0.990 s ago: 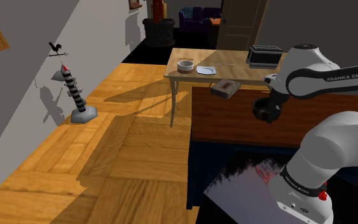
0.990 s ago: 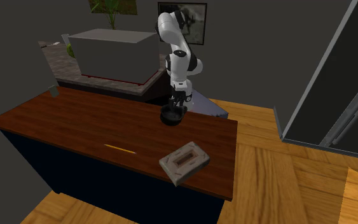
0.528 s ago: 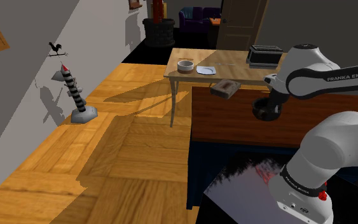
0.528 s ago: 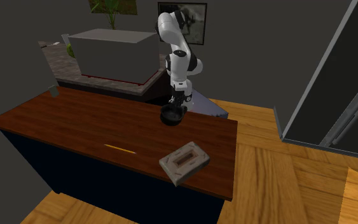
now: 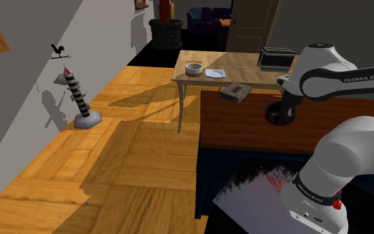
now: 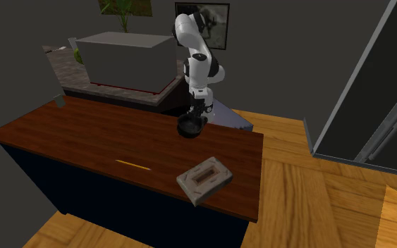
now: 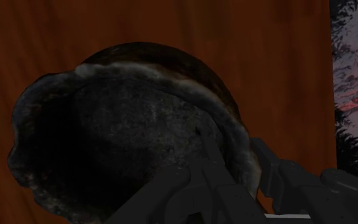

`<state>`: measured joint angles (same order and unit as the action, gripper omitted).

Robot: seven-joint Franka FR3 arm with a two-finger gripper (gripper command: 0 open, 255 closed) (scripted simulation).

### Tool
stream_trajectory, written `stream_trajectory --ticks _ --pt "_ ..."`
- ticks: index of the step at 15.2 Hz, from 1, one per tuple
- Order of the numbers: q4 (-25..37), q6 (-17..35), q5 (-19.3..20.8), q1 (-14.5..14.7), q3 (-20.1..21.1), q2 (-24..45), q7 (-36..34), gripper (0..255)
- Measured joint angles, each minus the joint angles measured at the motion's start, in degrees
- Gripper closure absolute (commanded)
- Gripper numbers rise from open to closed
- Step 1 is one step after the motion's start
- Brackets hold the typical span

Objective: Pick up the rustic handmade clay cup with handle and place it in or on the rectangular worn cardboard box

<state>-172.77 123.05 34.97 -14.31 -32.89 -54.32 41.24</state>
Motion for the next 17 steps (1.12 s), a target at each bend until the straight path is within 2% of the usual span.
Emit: stream_trajectory --ticks 17 --pt "10.0 -16.3 -7.8 2.9 6.8 -6.8 1.6 255"
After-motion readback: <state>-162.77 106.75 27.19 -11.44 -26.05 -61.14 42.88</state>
